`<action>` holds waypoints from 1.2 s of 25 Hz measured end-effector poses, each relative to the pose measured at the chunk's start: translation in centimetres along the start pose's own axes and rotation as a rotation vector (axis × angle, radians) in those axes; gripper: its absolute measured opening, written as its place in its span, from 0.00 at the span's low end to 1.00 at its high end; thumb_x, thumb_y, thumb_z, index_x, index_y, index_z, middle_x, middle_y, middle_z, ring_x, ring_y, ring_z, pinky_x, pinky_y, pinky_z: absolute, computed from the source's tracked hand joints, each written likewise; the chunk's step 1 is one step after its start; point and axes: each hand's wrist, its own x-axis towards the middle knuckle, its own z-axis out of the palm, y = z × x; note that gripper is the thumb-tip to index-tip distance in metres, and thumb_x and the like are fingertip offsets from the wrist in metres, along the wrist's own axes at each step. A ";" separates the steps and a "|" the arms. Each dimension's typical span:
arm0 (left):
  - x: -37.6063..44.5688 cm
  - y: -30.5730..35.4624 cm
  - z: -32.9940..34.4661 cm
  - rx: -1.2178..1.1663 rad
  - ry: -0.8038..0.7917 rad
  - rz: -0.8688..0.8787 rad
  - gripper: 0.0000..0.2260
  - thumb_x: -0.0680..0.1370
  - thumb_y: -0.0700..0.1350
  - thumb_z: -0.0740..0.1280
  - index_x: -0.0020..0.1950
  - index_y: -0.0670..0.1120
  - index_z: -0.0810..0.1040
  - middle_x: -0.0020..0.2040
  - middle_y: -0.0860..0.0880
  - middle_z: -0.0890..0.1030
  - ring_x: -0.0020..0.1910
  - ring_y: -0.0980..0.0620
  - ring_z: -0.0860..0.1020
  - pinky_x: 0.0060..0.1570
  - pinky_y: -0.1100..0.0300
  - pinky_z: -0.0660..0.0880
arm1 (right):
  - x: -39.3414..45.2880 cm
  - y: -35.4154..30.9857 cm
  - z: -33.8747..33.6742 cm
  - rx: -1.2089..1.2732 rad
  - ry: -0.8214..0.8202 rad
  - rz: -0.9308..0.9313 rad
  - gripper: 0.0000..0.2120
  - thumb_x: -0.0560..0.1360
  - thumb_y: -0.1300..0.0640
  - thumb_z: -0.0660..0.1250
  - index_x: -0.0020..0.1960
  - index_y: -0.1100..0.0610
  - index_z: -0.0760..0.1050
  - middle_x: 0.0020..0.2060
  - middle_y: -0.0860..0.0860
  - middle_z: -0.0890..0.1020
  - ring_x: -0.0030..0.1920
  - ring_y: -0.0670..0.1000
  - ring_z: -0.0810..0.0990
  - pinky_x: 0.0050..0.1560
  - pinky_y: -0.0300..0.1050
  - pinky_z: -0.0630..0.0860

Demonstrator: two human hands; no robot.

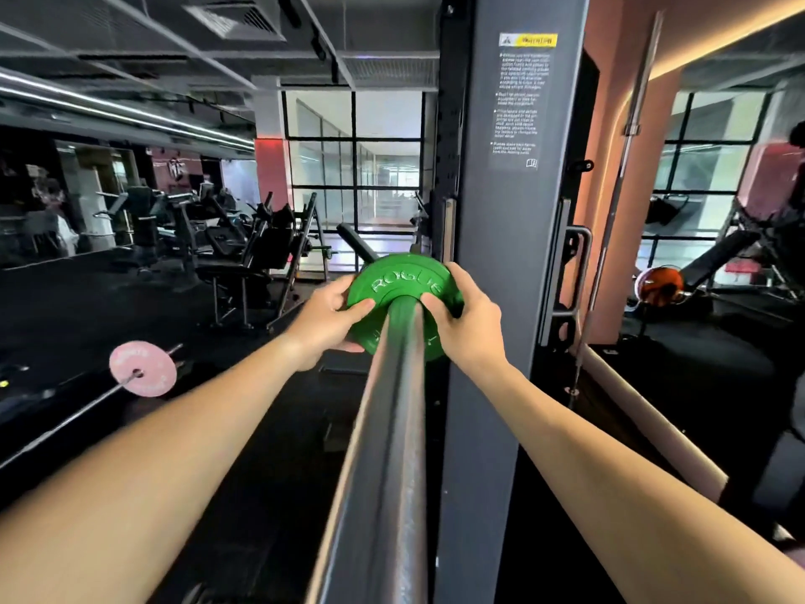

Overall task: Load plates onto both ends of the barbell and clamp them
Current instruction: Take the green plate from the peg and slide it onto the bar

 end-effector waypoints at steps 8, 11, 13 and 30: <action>-0.9 3.4 -1.1 0.143 0.000 -0.042 0.17 0.80 0.44 0.68 0.68 0.52 0.74 0.61 0.45 0.81 0.50 0.46 0.81 0.50 0.45 0.81 | 0.2 -4.6 -2.7 -0.253 -0.075 0.191 0.23 0.75 0.49 0.71 0.69 0.47 0.76 0.61 0.50 0.83 0.64 0.54 0.80 0.64 0.42 0.74; -2.7 8.7 -1.7 0.269 0.049 0.050 0.17 0.77 0.46 0.70 0.65 0.53 0.76 0.59 0.45 0.82 0.44 0.48 0.78 0.43 0.55 0.77 | -0.6 -7.3 -6.3 -0.267 -0.074 0.182 0.18 0.74 0.48 0.72 0.63 0.49 0.81 0.58 0.51 0.85 0.60 0.52 0.81 0.63 0.44 0.76; -4.9 13.1 -1.2 0.331 0.003 0.110 0.15 0.76 0.46 0.70 0.63 0.53 0.78 0.59 0.47 0.81 0.47 0.50 0.79 0.41 0.58 0.77 | -1.9 -8.6 -9.2 -0.283 -0.102 0.173 0.18 0.73 0.49 0.73 0.62 0.50 0.81 0.58 0.50 0.85 0.57 0.50 0.82 0.62 0.43 0.77; -27.3 29.3 30.6 0.376 -0.388 0.326 0.09 0.76 0.47 0.72 0.55 0.47 0.80 0.43 0.44 0.79 0.37 0.49 0.74 0.38 0.54 0.73 | -23.5 -8.1 -49.9 -0.519 -0.004 0.257 0.12 0.75 0.53 0.72 0.57 0.52 0.85 0.53 0.47 0.85 0.55 0.48 0.82 0.53 0.38 0.74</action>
